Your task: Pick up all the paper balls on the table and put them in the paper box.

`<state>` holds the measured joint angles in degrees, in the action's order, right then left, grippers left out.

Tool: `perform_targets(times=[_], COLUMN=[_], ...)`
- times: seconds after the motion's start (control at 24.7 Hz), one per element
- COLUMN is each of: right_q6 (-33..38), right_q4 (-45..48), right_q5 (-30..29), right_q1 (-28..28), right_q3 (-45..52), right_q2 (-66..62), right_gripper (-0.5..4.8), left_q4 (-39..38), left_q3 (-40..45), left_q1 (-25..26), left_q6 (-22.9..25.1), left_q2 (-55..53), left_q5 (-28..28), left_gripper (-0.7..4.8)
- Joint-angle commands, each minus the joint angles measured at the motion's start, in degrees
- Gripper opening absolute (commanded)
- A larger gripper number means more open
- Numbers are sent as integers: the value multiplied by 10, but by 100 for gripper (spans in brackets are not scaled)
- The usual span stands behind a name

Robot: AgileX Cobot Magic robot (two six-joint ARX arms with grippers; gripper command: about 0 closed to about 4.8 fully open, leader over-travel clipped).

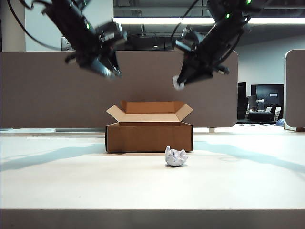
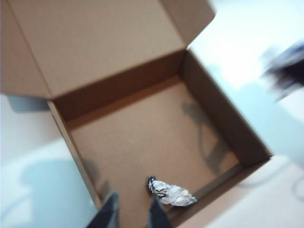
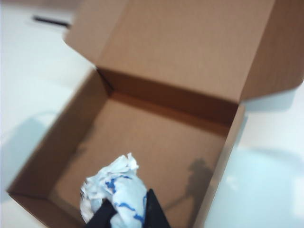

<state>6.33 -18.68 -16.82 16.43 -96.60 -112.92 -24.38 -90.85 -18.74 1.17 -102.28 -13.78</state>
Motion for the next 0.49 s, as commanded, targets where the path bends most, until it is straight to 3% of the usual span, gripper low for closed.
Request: perform_targets(times=[0.04, 0.24, 0.41, 0.49], right_q6=[-8, -9, -30, -92], right_q4=[-14, -45, -56, -90], right_q5=[-7, -33, -38, -39], right_q1=[7, 10, 10, 10], right_q3=[-1, -1, -1, -1], right_q2=[-18, -44, -39, -22], right_gripper=[94, 188, 228, 323], left_q4=[-16, -48, -75, -104], left_q3=[-5, -4, -4, -4], left_q1=[-1, -1, -1, -1], left_q6=[5, 5, 1, -11], left_q2=[32, 66, 75, 80], left_q5=[3, 11, 10, 9], left_gripper=[95, 95, 96, 96])
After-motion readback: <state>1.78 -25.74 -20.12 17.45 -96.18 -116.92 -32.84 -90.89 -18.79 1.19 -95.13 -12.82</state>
